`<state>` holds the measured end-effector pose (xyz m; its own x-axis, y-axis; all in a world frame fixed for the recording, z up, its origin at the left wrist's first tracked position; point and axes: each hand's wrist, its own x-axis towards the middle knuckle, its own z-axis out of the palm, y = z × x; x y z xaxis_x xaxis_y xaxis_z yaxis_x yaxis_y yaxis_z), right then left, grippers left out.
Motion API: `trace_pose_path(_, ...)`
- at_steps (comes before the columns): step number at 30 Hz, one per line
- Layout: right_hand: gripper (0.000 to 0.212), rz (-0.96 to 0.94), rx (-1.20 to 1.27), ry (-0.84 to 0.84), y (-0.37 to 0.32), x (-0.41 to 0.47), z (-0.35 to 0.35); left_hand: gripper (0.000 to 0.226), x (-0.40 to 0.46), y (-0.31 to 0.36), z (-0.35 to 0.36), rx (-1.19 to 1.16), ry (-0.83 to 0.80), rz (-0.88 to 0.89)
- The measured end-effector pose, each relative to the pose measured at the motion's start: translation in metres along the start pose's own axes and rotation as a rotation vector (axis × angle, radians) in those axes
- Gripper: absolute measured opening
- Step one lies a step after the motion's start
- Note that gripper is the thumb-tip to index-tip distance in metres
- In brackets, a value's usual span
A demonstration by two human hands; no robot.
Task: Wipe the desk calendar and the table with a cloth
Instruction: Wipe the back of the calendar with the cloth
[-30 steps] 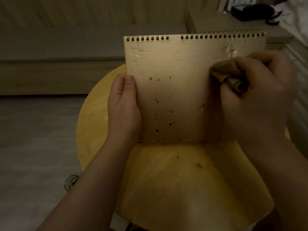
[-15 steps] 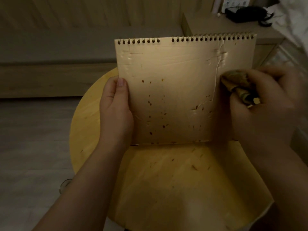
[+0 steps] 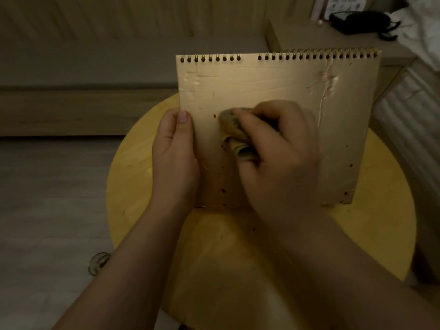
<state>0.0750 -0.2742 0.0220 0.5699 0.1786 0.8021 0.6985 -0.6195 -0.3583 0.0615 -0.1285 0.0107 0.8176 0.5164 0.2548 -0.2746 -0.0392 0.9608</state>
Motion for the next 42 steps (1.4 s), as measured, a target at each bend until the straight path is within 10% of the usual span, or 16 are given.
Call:
trace_pose_path(25,0.033,0.091,-0.173,0.111,0.106,-0.019,-0.069,0.035,0.005,-0.002,0.002,0.099,0.031,0.007)
trace_pose_path(42,0.029,-0.003,0.048,-0.073,-0.015,-0.020,0.019,0.031,0.008,-0.002,-0.003,-0.035,-0.053,-0.069)
